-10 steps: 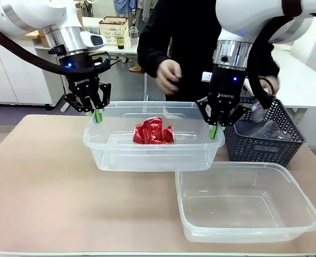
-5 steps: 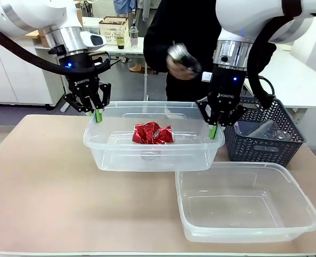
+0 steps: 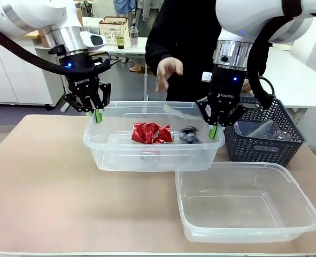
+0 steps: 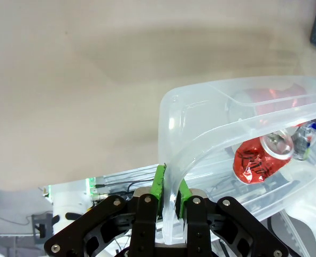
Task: Sort the waste into each basket.
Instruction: Offer the picked Organizing box to the human.
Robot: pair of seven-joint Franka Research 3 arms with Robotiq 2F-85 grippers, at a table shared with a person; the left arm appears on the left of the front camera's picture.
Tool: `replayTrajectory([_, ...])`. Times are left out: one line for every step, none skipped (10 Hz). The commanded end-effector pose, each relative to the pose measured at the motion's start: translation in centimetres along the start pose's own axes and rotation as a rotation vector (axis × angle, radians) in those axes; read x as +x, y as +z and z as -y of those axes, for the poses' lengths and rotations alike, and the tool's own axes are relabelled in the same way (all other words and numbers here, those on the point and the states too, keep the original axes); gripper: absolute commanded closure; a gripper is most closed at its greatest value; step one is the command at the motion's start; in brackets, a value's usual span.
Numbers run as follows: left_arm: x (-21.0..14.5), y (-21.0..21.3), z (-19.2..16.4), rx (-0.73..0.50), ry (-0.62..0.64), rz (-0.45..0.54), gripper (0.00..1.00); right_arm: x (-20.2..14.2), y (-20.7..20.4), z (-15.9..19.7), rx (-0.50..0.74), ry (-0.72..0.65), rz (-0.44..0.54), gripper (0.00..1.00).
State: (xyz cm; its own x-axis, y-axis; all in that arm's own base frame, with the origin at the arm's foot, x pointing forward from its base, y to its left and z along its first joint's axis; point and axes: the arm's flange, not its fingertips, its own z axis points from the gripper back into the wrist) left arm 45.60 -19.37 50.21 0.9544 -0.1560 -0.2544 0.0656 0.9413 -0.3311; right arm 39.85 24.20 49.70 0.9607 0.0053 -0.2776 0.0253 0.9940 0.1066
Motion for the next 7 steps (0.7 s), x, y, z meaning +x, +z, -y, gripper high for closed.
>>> replayTrajectory([-0.09, -0.03, 0.08, 0.011, -0.005, 0.000, 0.91, -0.08, 0.04, 0.08, 0.041, 0.021, 0.008, 0.94])
replayTrajectory([-0.09, -0.03, 0.08, 0.011, -0.005, 0.000, 0.91, -0.08, 0.04, 0.08, 0.041, 0.021, 0.008, 0.94])
replayTrajectory([-0.09, -0.03, 0.08, 0.011, -0.005, 0.000, 0.91, -0.08, 0.04, 0.08, 0.041, 0.021, 0.008, 0.94])
replayTrajectory([-0.09, -0.03, 0.08, 0.011, -0.005, 0.000, 0.91, -0.08, 0.04, 0.08, 0.041, 0.021, 0.008, 0.94])
replayTrajectory([-0.09, -0.03, 0.08, 0.011, -0.005, 0.000, 0.91, -0.08, 0.04, 0.08, 0.041, 0.021, 0.008, 0.94])
replayTrajectory([-0.09, -0.03, 0.08, 0.011, -0.005, 0.000, 0.91, -0.08, 0.04, 0.08, 0.041, 0.021, 0.008, 0.94])
replayTrajectory([-0.09, -0.03, 0.08, 0.011, -0.005, 0.000, 0.91, -0.08, 0.04, 0.08, 0.041, 0.021, 0.008, 0.94])
